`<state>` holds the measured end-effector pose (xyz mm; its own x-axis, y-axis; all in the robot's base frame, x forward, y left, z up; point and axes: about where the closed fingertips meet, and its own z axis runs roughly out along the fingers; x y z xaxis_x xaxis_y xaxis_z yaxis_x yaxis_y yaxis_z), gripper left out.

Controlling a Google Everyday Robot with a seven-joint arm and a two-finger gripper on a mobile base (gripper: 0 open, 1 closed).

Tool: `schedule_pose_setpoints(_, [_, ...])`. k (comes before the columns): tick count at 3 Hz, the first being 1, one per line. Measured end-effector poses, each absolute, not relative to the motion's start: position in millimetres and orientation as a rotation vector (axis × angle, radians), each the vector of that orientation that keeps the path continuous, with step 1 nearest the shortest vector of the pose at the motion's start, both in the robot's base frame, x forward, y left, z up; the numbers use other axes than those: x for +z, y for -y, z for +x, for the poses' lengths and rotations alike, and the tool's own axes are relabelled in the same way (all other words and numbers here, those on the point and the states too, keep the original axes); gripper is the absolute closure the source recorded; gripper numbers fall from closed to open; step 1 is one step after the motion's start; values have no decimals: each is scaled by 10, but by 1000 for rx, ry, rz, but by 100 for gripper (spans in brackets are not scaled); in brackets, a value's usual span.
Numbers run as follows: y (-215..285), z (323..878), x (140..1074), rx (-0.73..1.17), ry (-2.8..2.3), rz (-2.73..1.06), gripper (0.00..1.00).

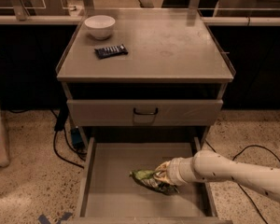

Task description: Place green jalapeno chip bag into middle drawer

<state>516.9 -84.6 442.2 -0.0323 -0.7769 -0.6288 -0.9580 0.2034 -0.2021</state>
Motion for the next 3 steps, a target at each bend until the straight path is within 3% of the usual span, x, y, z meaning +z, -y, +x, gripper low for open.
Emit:
schedule_pose_setpoints(2, [845, 5169, 4422, 367, -1848, -1614, 11])
schedule_pose_setpoints(3, [844, 5169, 4421, 367, -1848, -1615, 0])
